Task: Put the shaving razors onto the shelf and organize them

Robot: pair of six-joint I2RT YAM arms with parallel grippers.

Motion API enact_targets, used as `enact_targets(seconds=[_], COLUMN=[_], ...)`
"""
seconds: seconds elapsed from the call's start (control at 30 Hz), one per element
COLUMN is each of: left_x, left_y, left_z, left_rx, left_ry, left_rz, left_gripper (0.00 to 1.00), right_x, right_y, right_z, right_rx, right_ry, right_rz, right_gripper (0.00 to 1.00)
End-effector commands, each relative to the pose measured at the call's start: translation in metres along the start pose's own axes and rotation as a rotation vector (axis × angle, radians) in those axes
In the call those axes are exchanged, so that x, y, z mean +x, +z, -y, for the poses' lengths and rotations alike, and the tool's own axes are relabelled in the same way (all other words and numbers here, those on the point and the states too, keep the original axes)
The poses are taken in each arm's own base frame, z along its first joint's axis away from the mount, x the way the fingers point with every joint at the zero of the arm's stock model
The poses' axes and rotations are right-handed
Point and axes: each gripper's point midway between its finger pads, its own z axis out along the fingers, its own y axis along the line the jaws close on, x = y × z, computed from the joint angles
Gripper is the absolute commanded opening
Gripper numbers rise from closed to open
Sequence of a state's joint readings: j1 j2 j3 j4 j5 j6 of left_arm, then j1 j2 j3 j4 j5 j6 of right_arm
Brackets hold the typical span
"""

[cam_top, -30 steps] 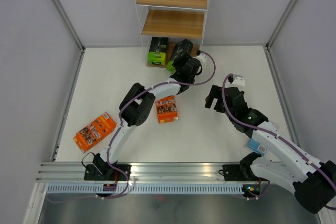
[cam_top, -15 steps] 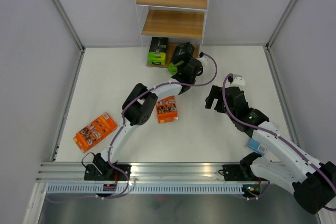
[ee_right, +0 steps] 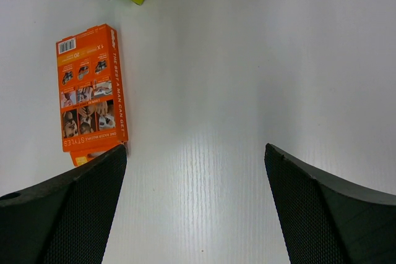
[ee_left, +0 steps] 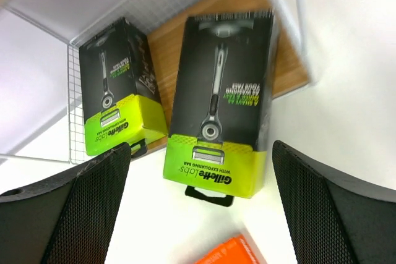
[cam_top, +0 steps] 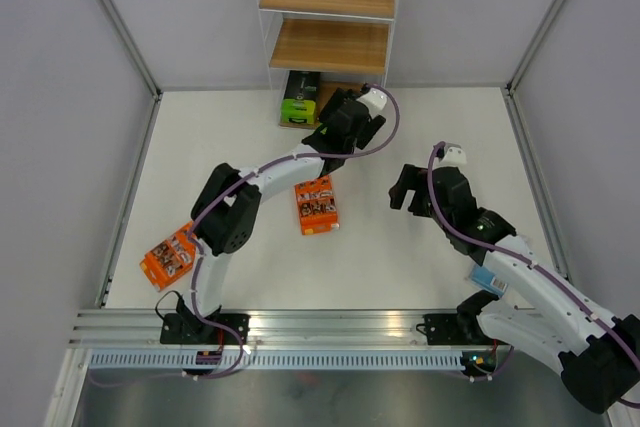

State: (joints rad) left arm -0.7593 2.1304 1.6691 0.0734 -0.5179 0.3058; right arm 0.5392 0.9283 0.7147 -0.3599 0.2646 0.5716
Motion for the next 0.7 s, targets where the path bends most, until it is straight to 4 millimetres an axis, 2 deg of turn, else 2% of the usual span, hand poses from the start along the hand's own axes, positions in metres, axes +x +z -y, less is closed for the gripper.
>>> enact_targets(seconds=[0.0,0.13,0.2,0.33,0.37,0.43,0.67], left_x=[-0.028,-0.005,0.011,0.045,0.054,0.065,0.072], left_y=[-0.026,-0.035,-0.034,-0.036,-0.037,-0.032,-0.015], left_z=[-0.001,-0.009,-0.011,-0.016,-0.011,-0.011,0.002], left_rx=[0.069,0.051,0.082,0.172,0.202,0.196,0.191], left_ry=[-0.227,-0.358,-0.495,-0.761,-0.813,-0.834,-0.917], left_rz=[0.030,-0.088,-0.145,-0.269,-0.303,-0.327,-0.336], left_gripper=[1.00,1.00,0.99,0.91,0.89,0.88,0.87], right_x=[-0.006,-0.007,-0.006,-0.003,-0.002,-0.001,0.005], right_y=[-0.004,-0.008,-0.008,-0.008,-0.008,-0.007,0.000], right_z=[-0.004,-0.006,-0.005,-0.004,-0.003,-0.004,-0.003], right_rx=[-0.022,-0.034,-0.031,-0.030,-0.027,-0.031,-0.023], right_ry=[0.012,0.017,0.021,0.021,0.021,0.021,0.022], right_rz=[0.013,0.018,0.016,0.008,0.004,0.004,-0.016], right_gripper=[0.98,0.98,0.98,0.98,0.98,0.98,0.98])
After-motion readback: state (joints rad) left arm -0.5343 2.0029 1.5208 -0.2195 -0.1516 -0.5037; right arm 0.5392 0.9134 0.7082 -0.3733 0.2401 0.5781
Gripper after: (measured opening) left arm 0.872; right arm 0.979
